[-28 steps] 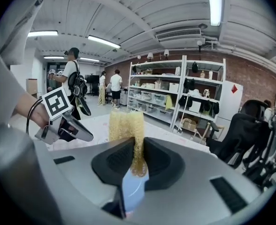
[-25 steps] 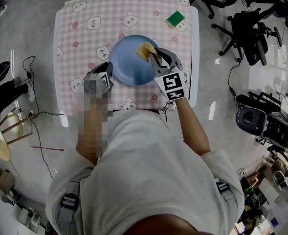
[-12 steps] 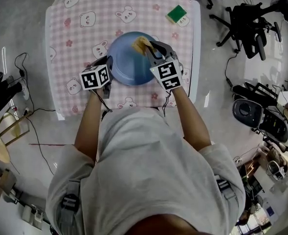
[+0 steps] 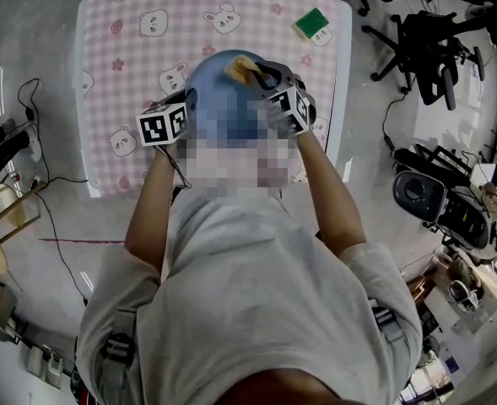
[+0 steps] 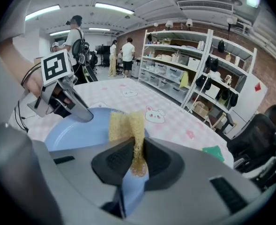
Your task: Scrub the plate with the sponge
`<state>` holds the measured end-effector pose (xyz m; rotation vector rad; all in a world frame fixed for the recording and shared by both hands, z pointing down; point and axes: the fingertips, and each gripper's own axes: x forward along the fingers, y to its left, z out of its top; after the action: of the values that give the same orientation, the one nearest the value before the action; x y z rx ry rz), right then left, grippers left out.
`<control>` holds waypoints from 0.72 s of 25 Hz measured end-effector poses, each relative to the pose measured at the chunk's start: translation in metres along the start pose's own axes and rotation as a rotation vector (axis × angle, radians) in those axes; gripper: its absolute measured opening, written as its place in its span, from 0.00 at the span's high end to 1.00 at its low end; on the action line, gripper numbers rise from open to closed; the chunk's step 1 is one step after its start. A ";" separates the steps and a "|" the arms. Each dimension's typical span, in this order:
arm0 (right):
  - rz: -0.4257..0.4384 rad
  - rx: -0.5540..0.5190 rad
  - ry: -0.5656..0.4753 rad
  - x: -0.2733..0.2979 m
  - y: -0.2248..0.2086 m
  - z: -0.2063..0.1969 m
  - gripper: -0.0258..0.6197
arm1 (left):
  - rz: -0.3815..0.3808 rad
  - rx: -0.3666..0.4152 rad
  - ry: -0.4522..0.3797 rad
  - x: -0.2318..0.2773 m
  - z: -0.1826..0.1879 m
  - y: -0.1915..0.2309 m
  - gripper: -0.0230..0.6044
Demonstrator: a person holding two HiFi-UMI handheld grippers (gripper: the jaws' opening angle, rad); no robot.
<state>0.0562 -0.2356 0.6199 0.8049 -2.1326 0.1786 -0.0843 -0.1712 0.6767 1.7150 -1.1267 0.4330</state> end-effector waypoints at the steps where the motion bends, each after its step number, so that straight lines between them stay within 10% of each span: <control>1: -0.003 -0.024 0.011 0.003 -0.001 -0.002 0.87 | -0.004 0.009 -0.006 0.000 0.002 -0.002 0.90; 18: -0.028 -0.461 0.157 0.030 0.015 -0.031 0.87 | 0.013 0.036 -0.052 -0.021 0.008 -0.004 0.91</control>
<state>0.0537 -0.2264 0.6643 0.5279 -1.9074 -0.2502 -0.0929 -0.1679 0.6564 1.7604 -1.1740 0.4214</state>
